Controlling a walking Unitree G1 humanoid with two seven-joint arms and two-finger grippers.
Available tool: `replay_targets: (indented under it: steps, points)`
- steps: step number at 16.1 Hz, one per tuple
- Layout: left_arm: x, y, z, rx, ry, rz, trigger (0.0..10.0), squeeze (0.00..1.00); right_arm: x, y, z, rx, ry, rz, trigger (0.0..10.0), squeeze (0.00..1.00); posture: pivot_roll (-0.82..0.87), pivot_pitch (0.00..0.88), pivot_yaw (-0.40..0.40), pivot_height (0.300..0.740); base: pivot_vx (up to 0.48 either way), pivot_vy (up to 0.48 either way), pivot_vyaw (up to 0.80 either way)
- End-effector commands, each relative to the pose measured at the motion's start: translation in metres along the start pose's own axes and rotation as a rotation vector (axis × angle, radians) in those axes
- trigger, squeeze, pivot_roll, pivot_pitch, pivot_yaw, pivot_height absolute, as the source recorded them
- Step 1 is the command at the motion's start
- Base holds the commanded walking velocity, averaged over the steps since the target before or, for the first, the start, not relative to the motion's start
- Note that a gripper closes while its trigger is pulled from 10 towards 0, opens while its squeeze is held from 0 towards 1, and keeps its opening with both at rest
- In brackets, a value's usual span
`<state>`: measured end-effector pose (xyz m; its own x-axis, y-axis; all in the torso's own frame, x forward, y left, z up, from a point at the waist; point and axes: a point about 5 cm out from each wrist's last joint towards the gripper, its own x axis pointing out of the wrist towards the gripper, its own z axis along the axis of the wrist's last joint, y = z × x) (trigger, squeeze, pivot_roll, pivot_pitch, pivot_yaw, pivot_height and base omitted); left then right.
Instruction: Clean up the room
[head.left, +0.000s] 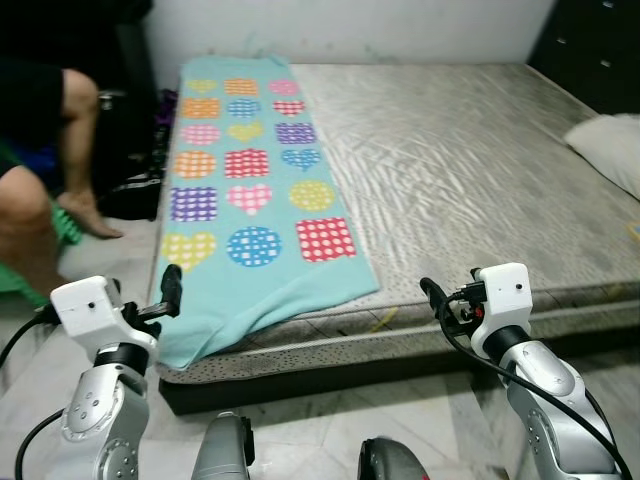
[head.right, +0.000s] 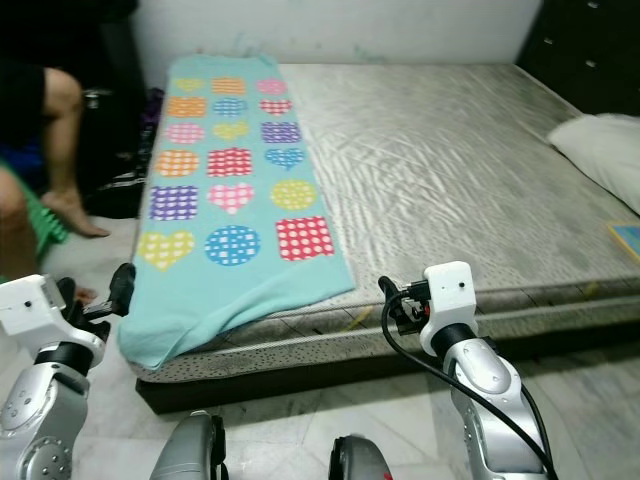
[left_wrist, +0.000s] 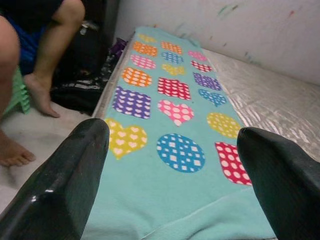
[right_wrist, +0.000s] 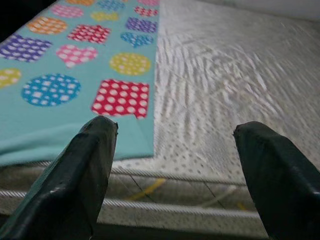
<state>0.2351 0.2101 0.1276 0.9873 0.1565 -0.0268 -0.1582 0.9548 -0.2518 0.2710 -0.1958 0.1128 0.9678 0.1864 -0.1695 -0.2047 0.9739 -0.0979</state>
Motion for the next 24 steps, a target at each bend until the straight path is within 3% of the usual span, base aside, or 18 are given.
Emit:
replay_targets:
  steps: [1,14,21,24]
  points:
    - [-0.0002,-0.0018,0.0015,0.004,-0.004,-0.013,10.0,0.00,0.0013,-0.0034,0.0024,-0.010,-0.008,-0.010,10.0,0.00,-0.06,0.105,-0.041,0.656,0.337,0.000,0.00]
    - [0.0024,-0.0055,0.0014,-0.013,-0.003,-0.020,10.0,0.00,0.0026,-0.0034,-0.0016,-0.011,-0.008,-0.022,10.0,0.00,-0.05,0.110,-0.034,0.656,0.332,0.000,0.00]
    - [0.0032,-0.0057,-0.0004,-0.019,0.023,0.014,10.0,0.00,0.0030,-0.0033,-0.0048,-0.013,-0.004,-0.012,10.0,0.00,-0.05,0.108,-0.036,0.656,0.000,0.000,0.00]
    - [0.0036,-0.0067,0.0005,-0.018,0.023,0.015,10.0,0.00,0.0049,0.0013,-0.0024,-0.082,-0.016,0.021,10.0,0.00,-0.05,0.105,-0.038,0.656,0.000,0.000,0.53]
